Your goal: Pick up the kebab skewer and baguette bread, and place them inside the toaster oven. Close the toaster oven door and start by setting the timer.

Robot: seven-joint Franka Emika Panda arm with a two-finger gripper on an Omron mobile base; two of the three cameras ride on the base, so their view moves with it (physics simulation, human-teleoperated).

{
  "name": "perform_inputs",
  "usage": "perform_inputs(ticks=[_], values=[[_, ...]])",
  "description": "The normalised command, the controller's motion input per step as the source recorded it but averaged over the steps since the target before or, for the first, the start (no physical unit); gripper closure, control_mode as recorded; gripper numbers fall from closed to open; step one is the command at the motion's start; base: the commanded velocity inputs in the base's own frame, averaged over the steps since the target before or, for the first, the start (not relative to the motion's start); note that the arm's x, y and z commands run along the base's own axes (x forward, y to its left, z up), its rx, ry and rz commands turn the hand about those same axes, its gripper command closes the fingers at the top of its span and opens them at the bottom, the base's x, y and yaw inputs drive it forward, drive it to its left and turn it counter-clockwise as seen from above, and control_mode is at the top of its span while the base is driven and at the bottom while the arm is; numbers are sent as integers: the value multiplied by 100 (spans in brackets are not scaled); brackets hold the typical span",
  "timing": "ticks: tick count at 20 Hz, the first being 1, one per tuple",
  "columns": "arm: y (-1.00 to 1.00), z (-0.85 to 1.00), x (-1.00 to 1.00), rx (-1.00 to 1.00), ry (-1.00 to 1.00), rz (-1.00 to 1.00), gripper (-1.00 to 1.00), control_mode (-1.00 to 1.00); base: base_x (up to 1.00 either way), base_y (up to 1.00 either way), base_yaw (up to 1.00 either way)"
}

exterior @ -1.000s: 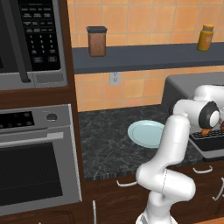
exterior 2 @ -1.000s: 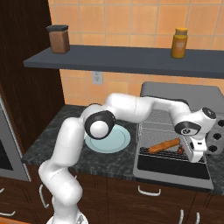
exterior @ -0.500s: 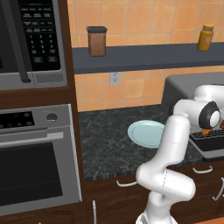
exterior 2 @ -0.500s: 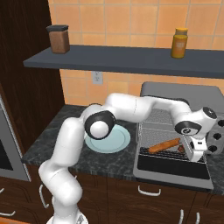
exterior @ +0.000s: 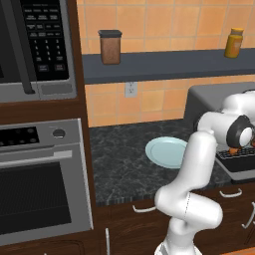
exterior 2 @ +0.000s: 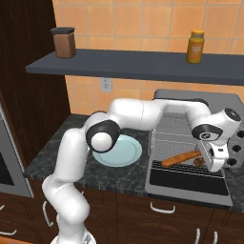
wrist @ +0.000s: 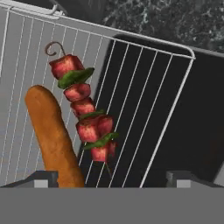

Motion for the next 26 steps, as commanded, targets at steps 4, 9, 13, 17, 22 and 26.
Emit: perform_inputs(ticks=[4, 9, 13, 17, 22, 26], values=[[6, 2, -75, -2, 2, 1, -100, -100, 0, 0, 0], [0, -17, -74, -6, 21, 2, -100, -100, 0, 0, 0], [18, -27, -28, -3, 25, 0, -100, -100, 0, 0, 0], [41, -42, -16, 0, 20, 0, -100, -100, 0, 0, 0], [24, -45, -24, 0, 13, 0, -100, -100, 0, 0, 0], [9, -21, -20, 0, 10, 0, -100, -100, 0, 0, 0]])
